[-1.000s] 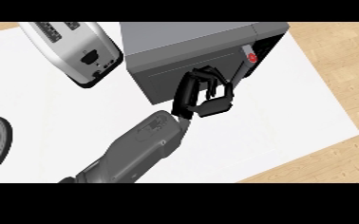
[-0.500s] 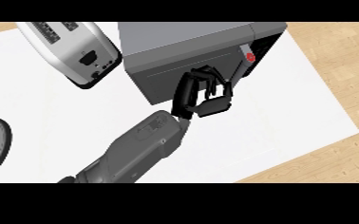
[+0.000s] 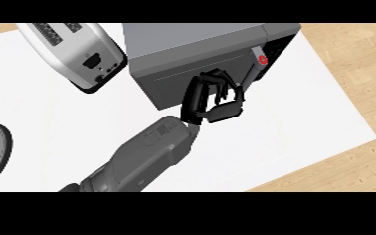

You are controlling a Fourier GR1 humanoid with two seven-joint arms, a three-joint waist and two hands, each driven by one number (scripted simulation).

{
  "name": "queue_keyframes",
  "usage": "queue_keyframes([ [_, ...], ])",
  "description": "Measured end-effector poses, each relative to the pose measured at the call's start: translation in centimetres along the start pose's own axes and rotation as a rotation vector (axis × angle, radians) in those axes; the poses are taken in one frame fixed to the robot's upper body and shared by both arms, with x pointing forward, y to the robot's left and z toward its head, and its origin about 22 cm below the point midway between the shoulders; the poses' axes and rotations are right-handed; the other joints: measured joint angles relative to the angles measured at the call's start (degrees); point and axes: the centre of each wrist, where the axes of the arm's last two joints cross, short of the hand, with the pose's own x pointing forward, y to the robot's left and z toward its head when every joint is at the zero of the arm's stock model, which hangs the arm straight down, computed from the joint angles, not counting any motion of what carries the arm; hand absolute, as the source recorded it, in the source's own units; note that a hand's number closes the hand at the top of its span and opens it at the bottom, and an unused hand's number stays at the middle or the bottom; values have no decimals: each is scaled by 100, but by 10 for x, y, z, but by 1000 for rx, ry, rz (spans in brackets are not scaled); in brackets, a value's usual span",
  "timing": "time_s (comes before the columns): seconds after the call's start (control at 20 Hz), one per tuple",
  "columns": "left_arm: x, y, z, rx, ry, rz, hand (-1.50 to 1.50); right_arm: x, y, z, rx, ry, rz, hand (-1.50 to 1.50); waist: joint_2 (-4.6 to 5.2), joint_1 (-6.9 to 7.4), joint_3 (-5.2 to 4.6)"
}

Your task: Pick up the milk, place it into the microwave and close the microwave

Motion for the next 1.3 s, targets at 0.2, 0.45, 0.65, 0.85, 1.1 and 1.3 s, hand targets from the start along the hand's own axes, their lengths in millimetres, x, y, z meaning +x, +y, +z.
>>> queue_keyframes([
  [0.2, 0, -1, 0, 1, -9, 4, 150, 6, -10, -3, 6, 3, 34, -150, 11, 5, 7],
  [0.45, 0, -2, 0, 2, -19, 8, 150, 5, -19, -4, 6, 6, 28, -150, 27, 12, 19],
  [0.65, 0, -3, -1, 0, -23, 11, 150, 1, -25, -3, -5, 2, 1, -150, 37, 28, 23],
  [0.85, 0, -4, -1, -1, -29, 13, 150, -4, -31, -2, -22, -1, -30, -150, 47, 37, 27],
  [1.1, 0, -5, -1, -9, -32, 17, 150, -7, -38, -3, -34, -8, -55, -150, 58, 63, 29],
  [1.3, 0, -6, -1, -4, -32, 17, 150, -6, -46, -4, -35, -13, -62, -150, 55, 61, 30],
])
